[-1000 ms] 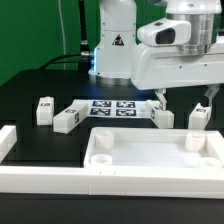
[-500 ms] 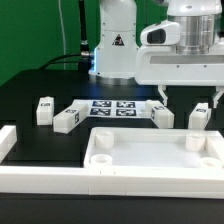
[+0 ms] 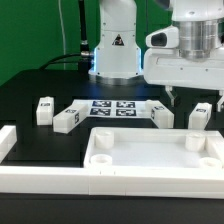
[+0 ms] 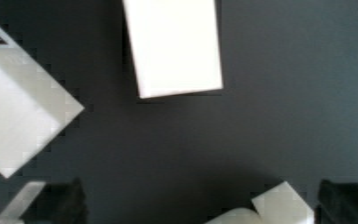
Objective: Assemble desk
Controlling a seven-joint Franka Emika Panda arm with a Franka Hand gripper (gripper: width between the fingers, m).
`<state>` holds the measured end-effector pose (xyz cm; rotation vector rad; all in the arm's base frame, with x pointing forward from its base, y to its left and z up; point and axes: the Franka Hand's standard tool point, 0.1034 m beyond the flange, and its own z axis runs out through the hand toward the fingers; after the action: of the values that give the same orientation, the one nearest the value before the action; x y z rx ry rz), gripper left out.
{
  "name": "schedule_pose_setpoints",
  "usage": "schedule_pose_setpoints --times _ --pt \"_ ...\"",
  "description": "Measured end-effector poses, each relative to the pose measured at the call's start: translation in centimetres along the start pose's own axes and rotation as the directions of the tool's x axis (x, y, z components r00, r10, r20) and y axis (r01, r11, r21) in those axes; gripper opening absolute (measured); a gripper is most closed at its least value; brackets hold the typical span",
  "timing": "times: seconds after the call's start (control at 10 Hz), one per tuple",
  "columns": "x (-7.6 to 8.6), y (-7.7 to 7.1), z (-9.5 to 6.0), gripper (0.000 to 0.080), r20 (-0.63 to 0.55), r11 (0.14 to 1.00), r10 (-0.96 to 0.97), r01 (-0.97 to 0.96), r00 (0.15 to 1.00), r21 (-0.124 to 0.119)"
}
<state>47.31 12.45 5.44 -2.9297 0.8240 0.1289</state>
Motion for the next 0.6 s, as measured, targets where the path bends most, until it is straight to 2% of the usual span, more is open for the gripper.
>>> schedule_pose_setpoints --times 0.1,0.2,0.5,0.6 --pt "0.15 0.0 -0.06 0.0649 -0.001 1.0 -0.002 0.002 1.0 0.001" --pt "0.0 0.33 0.04 0.0649 0.025 1.0 -0.02 0.021 0.999 -0.008" --pt "0.11 0.61 0.42 0.0649 0.184 0.997 -0.074 0.08 0.98 -0.023" --pt "0.46 0.24 0.43 0.0649 0.209 0.992 -0.118 0.124 0.971 -0.017"
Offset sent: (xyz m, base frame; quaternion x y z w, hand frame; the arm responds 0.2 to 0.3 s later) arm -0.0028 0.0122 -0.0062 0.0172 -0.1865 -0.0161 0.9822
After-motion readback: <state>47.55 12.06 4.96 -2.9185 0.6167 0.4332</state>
